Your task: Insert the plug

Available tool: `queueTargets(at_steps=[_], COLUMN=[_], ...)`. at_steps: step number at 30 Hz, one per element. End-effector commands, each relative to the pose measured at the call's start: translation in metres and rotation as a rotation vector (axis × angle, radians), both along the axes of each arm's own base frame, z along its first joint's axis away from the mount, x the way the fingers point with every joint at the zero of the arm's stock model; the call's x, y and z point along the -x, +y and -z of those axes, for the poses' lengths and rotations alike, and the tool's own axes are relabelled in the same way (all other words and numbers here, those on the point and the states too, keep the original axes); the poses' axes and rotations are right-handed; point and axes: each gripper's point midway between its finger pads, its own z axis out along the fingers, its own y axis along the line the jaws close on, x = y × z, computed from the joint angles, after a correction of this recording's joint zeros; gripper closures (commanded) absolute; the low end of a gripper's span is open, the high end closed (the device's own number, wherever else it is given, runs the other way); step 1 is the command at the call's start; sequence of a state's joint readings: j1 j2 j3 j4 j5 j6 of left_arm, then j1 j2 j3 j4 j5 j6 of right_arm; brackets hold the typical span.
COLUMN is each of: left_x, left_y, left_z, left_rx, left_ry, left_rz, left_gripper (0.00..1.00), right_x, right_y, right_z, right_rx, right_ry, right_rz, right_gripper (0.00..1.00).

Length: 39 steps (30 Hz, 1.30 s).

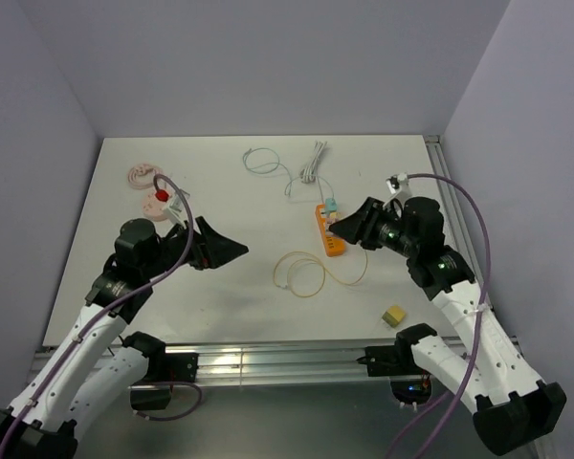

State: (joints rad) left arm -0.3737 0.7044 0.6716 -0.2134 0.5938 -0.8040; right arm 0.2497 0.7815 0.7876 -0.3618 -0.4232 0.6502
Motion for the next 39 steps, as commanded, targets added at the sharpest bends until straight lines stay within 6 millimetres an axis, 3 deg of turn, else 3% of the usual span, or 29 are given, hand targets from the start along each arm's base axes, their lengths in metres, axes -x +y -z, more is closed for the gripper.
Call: queueTargets(at_steps=[1,7,11,13,24,32,39], left_x=[-0.003,0.004,0.019,0.016,0.026,0.027,0.026], left_y=[-0.014,-0.046,-0.072,-0.078,-0.121,-0.139,-0.16], left_z=[-0.021,-0.029,-0.036,-0.043,-0.052,-0.058,-0.055], left_rx=[0.048,0.053,0.063,0.062,-0.046,-0.048,-0.091], left_ry=[-0.062,-0.097,-0.129,-0.167,-0.282,-0.339,-0.372], left_rz=[-0.008,-0.015,0.01,-0.028,-0.04,-0.056,-0.054], left_gripper=[0.06,0.08,0.09,0.1,0.11,0.15,0.17], right_x=[0.006,0.028,0.035,0.038,0.038,0.046,0.051], right_y=[0.03,0.061,0.063,0.065,0.05,0.043,0.05], right_z=[-0.034,-0.038,-0.037,-0.033,-0.007,-0.003,-0.011], right_rx=[-0.062,-0.144,-0.192,-0.234,-0.324,-0.344,-0.404], right_ry=[-0.099,-0.08,-0.037,0.002,0.205,0.271,0.313], right_rz=[-0.106,-0.215,-0.2,-0.192,0.034,0.112,0.104], right_gripper=[1.0,1.0,1.0,1.0,1.0,1.0,1.0])
